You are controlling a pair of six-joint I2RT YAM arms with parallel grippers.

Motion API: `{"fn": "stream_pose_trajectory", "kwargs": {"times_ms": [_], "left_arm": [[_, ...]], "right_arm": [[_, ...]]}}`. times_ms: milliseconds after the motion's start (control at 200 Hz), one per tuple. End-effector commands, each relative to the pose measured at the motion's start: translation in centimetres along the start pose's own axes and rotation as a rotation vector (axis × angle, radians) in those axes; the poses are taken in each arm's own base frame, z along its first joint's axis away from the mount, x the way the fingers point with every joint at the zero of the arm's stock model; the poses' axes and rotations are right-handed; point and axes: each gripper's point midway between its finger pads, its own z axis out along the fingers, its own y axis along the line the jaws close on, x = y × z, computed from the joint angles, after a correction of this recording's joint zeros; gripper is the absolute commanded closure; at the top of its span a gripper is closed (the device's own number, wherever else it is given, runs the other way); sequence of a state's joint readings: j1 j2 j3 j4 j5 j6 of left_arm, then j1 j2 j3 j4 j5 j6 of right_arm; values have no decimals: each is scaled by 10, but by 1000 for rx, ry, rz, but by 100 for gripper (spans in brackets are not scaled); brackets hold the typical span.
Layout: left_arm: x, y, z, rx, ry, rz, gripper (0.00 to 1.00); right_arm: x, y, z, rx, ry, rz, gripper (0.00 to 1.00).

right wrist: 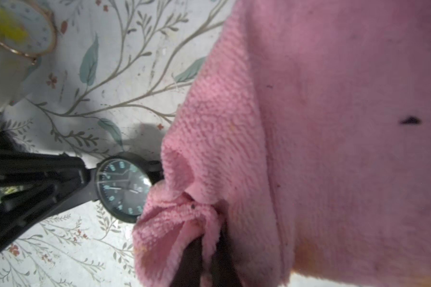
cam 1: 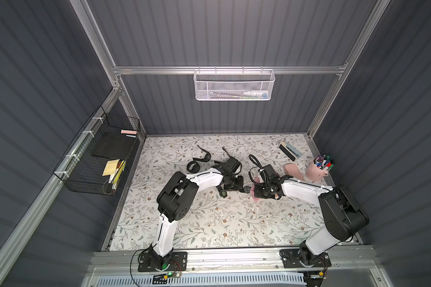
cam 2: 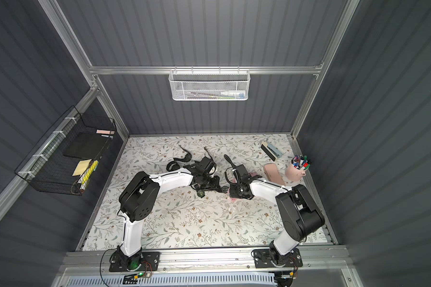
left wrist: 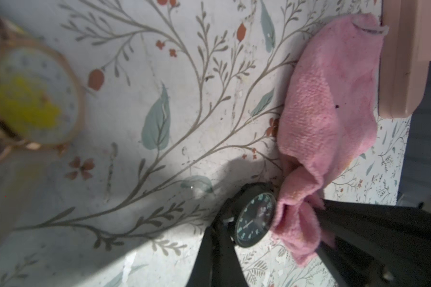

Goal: Wipe the watch dial
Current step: Wipe the dirt from the watch dial.

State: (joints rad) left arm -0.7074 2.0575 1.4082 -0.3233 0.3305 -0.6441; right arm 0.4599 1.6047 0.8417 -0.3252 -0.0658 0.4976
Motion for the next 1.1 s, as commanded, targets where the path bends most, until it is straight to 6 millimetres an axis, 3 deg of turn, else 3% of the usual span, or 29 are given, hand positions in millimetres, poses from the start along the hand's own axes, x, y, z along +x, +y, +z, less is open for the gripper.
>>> {"fn": "stream_pose_trajectory", "kwargs": {"times_ms": [0, 120, 270, 430, 550, 640, 810, 1096], "left_arm": [[-9, -16, -18, 9, -72, 62, 100], [1, -13, -16, 12, -78, 59, 100], [0, -18, -18, 30, -93, 67, 100], [-2, -23, -22, 43, -107, 78, 100], [-2, -24, -21, 50, -106, 80, 100], [-1, -24, -19, 55, -100, 79, 100], [-1, -24, -19, 53, -101, 78, 100], [-3, -24, -20, 53, -107, 78, 100]], "right_arm": [[6, -31, -14, 119, 6, 53, 100], [-9, -24, -36, 74, -62, 60, 100], [-26, 12, -50, -77, -97, 31, 100], [-29, 47, -44, -126, -66, -67, 100], [-22, 61, -31, -129, -12, -112, 100], [-14, 65, -19, -118, 33, -122, 100], [0, 45, 3, -50, 78, -71, 100], [13, 26, 15, -6, 132, -58, 100]]}}
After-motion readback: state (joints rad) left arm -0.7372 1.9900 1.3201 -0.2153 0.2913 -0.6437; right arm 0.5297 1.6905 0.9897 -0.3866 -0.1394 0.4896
